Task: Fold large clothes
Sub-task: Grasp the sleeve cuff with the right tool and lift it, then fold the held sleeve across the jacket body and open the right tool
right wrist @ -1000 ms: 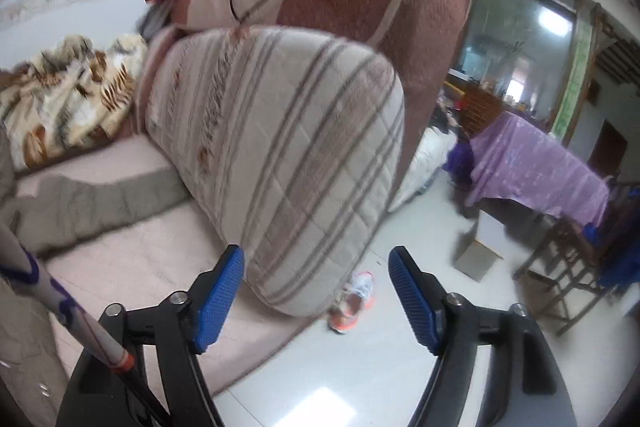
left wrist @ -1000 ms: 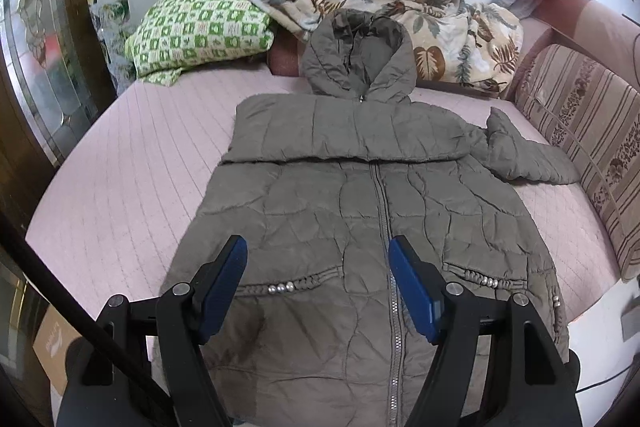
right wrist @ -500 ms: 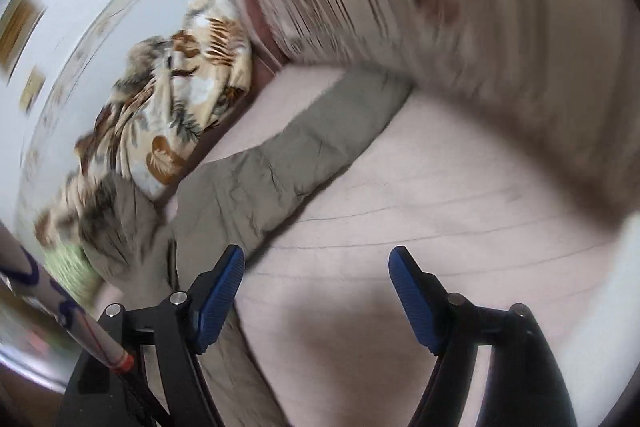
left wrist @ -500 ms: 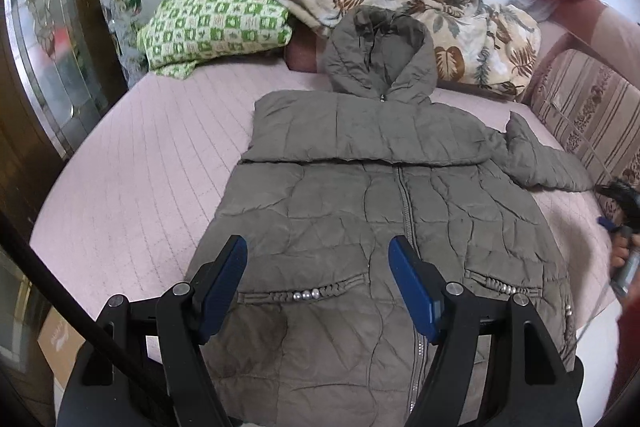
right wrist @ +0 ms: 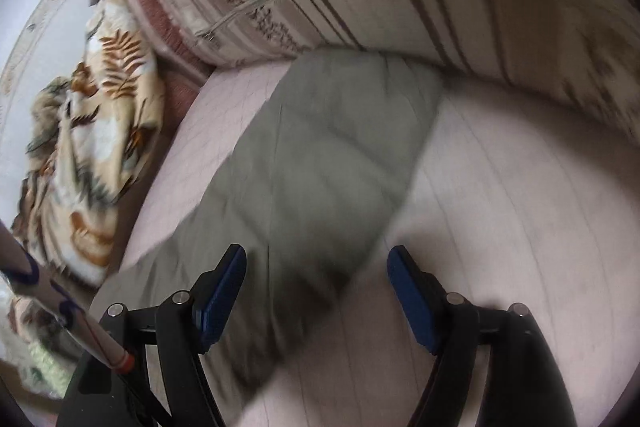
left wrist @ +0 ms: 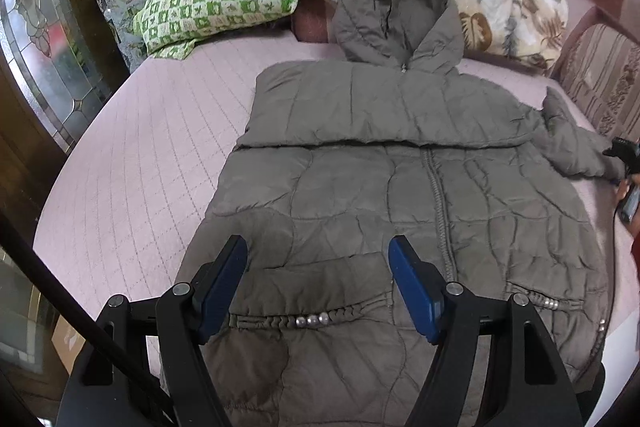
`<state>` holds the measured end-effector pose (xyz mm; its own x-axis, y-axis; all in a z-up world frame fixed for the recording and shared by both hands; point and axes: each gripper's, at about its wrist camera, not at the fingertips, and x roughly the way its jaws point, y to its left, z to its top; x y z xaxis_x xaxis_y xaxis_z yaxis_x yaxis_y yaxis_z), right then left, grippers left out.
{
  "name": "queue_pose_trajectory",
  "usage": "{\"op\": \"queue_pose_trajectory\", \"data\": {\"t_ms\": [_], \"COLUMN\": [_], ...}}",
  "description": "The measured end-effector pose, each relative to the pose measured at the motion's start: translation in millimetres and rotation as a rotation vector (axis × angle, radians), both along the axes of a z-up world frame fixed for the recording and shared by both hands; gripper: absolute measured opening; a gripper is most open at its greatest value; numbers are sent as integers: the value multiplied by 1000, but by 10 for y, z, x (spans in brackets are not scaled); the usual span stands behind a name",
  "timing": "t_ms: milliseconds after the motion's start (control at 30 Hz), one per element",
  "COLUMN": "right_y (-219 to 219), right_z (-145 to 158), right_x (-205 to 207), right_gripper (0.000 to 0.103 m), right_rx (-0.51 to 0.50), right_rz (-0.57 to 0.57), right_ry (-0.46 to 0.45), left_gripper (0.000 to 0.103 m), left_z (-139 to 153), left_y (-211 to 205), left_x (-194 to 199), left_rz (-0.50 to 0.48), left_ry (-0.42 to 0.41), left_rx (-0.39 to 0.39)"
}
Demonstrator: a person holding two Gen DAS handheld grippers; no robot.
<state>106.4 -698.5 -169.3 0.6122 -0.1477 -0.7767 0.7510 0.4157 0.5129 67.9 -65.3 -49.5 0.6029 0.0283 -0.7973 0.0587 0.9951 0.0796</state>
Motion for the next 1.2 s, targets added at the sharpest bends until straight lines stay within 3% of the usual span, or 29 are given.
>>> {"op": "queue_pose_trajectory", "data": {"t_ms": [33, 67, 100, 167, 433, 667, 833, 1000, 1200], "right_y": [-34, -71, -101, -173, -80, 320, 965, 1882, 3258], "right_z": [13, 25, 38, 104, 1040, 1770, 2337, 2755, 2849], "right_x": [48, 109, 139, 119, -97, -142, 29, 395, 873], "right_gripper": [65, 35, 20, 10, 7, 7, 7, 7, 7], "right_rx": [-12, -27, -34, -7, -256, -350, -433, -494, -519], "right_rz": [-2, -6, -9, -15, -32, 9, 118, 289, 576], "right_ry": [13, 51, 81, 62, 110, 59, -18, -98, -175], "left_gripper": [72, 72, 72, 72, 72, 72, 72, 72, 72], "left_z": [-18, -25, -25, -12, 105, 262, 308, 329, 305], "left_y": [1, 2, -4, 1, 136, 475, 746, 1037, 1371], "left_x": [13, 20, 16, 4, -152, -340, -453, -541, -636], "left_rz": [4, 5, 3, -1, -19, 7, 48, 85, 135], "left_ry": [6, 8, 6, -6, -42, -91, -126, -144, -155], "left_rx": [2, 5, 9, 20, -28, -84, -85, -103, -116]}}
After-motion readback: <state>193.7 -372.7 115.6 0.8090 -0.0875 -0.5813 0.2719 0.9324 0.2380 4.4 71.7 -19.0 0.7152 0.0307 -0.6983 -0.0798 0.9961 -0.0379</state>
